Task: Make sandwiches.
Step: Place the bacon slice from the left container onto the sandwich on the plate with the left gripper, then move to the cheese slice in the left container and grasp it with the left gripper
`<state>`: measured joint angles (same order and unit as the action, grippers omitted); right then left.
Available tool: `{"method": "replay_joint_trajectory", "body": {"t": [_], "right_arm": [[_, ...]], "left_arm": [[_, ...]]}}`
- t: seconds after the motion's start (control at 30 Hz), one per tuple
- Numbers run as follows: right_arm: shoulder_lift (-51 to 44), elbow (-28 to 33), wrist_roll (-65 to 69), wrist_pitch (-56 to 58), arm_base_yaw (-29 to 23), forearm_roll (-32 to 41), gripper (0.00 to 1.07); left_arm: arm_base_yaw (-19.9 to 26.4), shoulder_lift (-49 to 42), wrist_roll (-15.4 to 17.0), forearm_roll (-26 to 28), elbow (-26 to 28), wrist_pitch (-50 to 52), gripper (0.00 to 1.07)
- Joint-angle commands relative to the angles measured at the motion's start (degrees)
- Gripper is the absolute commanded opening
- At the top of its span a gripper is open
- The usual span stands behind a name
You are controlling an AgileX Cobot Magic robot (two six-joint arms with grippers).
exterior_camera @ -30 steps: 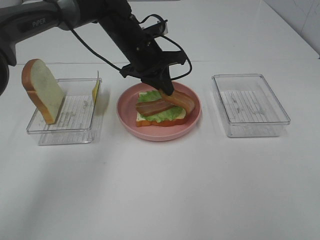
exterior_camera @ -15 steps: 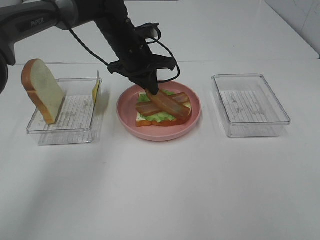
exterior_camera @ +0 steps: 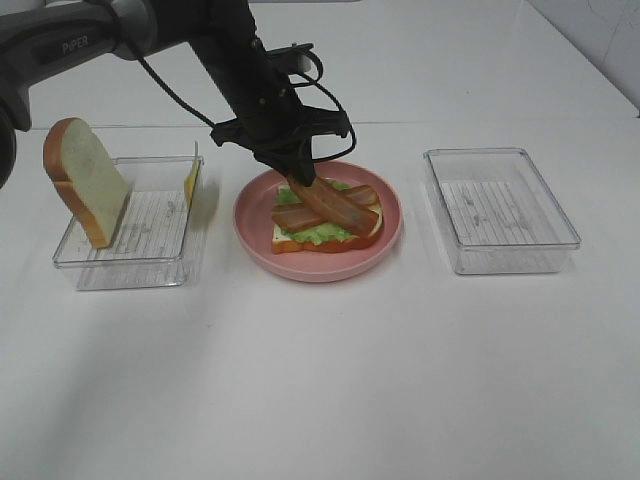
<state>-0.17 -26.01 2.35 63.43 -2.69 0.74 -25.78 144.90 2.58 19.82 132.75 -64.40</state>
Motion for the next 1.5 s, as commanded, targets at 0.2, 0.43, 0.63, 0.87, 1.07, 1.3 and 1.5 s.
{"method": "replay_joint_trajectory", "body": {"t": [0.2, 0.43, 0.63, 0.87, 1.07, 1.3, 1.5], "right_arm": [[-1.4, 0.2, -0.4, -0.5, 0.1, 0.3, 0.79], [-1.4, 0.2, -0.4, -0.5, 0.1, 0.3, 0.79], [-1.4, 0.2, -0.4, -0.5, 0.1, 0.3, 0.79], [-1.4, 0.2, -0.4, -0.5, 0.1, 0.3, 0.79], [-1.4, 0.2, -0.4, -0.5, 0.1, 0.3, 0.79], [-1.4, 0.2, -0.4, -0.5, 0.1, 0.3, 0.79], [-1.4, 0.2, -0.4, -0.5, 0.1, 0.3, 0.79]], "left_arm": [[-0.1, -1.3, 1.8, -4.8, 0.3, -0.1, 0.66], [-0.1, -7.6, 3.5, -11.0, 2.2, -10.1, 1.02], [-0.1, -12.0, 5.9, -13.3, 2.6, -11.2, 1.02], [3.0, -13.9, 7.4, -14.5, 1.7, -11.2, 1.02], [7.0, -14.1, 8.7, -14.2, -4.4, -11.2, 1.02], [8.5, -13.3, 8.9, -14.4, -8.3, -11.2, 1.02], [8.5, -9.3, 8.3, -14.6, -8.3, -11.1, 1.02]]}}
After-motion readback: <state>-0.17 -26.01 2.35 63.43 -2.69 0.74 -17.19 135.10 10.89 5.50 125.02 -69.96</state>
